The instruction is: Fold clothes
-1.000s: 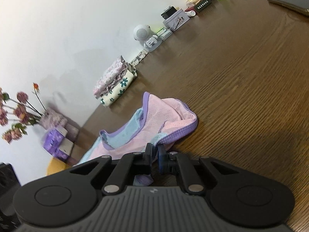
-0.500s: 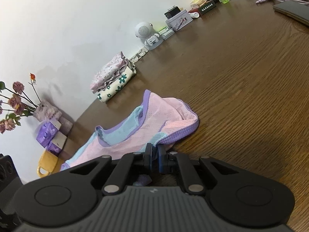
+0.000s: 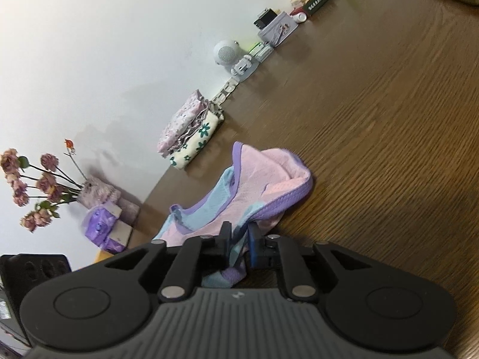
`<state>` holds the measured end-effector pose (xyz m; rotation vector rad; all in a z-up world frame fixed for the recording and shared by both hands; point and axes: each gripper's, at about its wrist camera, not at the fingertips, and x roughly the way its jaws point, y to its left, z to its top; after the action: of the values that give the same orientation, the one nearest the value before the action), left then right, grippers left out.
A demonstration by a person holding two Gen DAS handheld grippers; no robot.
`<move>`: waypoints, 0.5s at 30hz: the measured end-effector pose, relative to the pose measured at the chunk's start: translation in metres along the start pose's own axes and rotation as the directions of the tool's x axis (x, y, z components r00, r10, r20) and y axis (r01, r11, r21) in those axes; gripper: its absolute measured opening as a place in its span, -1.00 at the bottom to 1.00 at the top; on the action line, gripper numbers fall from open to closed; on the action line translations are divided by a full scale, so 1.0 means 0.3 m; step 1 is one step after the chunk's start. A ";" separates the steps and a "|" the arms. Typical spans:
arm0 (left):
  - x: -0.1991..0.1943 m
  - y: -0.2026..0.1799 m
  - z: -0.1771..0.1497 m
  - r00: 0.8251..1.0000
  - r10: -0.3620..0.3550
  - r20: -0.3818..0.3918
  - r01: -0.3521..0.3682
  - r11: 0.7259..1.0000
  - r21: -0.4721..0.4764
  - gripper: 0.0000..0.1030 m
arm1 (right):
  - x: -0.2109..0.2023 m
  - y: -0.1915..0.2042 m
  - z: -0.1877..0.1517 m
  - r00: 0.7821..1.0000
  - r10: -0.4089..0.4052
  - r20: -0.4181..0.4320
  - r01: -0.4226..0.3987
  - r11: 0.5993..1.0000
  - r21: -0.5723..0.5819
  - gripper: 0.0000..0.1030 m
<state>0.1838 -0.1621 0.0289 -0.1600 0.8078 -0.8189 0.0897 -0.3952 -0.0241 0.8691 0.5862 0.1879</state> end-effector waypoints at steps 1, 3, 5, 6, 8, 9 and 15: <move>0.000 0.001 0.000 1.000 -0.002 0.000 0.002 1.000 -0.006 -0.99 | 0.005 -0.004 -0.003 1.000 0.011 -0.004 -0.011 1.000 0.009 -0.64; 0.001 0.009 -0.001 1.000 -0.014 -0.003 0.014 1.000 -0.028 -0.99 | 0.012 -0.010 -0.007 1.000 0.026 -0.007 -0.026 0.999 0.024 -0.64; 0.000 0.018 0.000 0.999 -0.036 -0.006 0.036 0.998 -0.052 -0.99 | 0.017 -0.018 -0.007 0.999 0.038 -0.006 -0.037 0.999 0.040 -0.64; -0.001 0.019 0.000 0.999 -0.044 -0.007 0.044 0.997 -0.059 -0.99 | 0.020 -0.023 -0.007 0.999 0.043 -0.005 -0.043 0.998 0.048 -0.59; -0.004 0.018 0.000 0.998 -0.055 -0.006 0.055 0.996 -0.063 -0.98 | 0.023 -0.031 -0.006 0.999 0.054 0.000 -0.054 0.997 0.063 -0.52; -0.005 0.017 0.000 0.998 -0.057 -0.006 0.057 0.996 -0.063 -0.98 | 0.025 -0.034 -0.006 0.998 0.059 0.003 -0.059 0.996 0.070 -0.52; -0.004 0.024 -0.003 0.998 -0.065 -0.007 0.064 0.994 -0.084 -0.98 | 0.034 -0.051 -0.004 0.995 0.092 0.029 -0.094 0.990 0.108 -0.51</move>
<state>0.1870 -0.1562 0.0260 -0.2577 0.8500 -0.8479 0.0963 -0.4004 -0.0405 1.0040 0.5374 0.2312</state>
